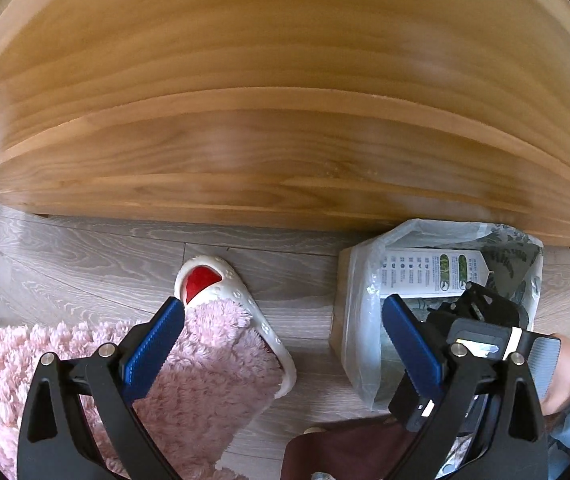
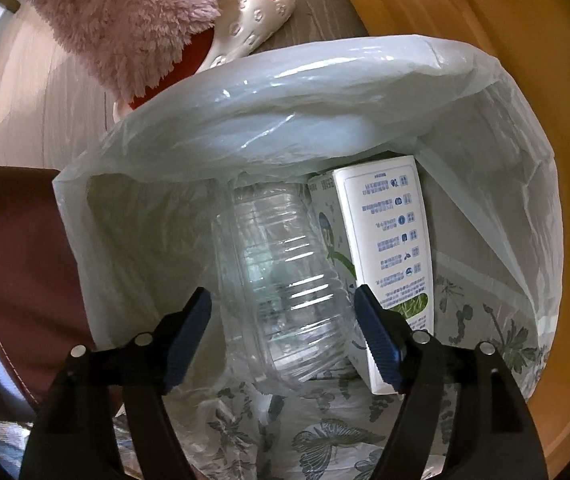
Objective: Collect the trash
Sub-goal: 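Open the right tool to release the clamshell box into the bag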
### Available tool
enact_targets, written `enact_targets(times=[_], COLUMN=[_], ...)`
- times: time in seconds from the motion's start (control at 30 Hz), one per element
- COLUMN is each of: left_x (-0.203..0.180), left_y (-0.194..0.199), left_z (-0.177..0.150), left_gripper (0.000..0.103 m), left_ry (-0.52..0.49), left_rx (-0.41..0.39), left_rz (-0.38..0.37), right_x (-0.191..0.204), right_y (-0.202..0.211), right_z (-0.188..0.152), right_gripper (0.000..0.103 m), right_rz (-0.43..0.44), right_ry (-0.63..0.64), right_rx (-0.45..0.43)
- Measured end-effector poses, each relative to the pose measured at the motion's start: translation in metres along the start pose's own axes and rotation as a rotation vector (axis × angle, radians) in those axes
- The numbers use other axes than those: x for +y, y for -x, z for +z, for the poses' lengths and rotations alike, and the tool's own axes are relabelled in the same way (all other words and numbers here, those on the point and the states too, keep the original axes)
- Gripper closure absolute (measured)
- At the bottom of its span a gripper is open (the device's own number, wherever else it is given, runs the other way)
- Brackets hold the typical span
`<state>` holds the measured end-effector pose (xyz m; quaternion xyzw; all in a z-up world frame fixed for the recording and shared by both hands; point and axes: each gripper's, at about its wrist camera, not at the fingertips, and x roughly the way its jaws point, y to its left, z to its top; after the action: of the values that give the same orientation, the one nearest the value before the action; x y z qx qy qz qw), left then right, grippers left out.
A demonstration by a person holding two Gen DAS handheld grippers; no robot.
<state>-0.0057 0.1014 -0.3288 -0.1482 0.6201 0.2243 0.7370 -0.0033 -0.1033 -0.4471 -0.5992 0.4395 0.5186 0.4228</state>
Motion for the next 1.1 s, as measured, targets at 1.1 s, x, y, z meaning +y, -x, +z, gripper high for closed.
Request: enact_targets(times=[1.1], left_x=[-0.015], left_y=[-0.008], left_z=[-0.006], left_gripper=[0.007], left_ry=[-0.063], left_rx=[0.043], left_rz=[-0.062], right_x=[0.004], right_y=[0.051], right_z=[-0.025], right_gripper=[0.013], right_rz=[-0.046], right_ry=[-0.152], right_rx=[-0.140])
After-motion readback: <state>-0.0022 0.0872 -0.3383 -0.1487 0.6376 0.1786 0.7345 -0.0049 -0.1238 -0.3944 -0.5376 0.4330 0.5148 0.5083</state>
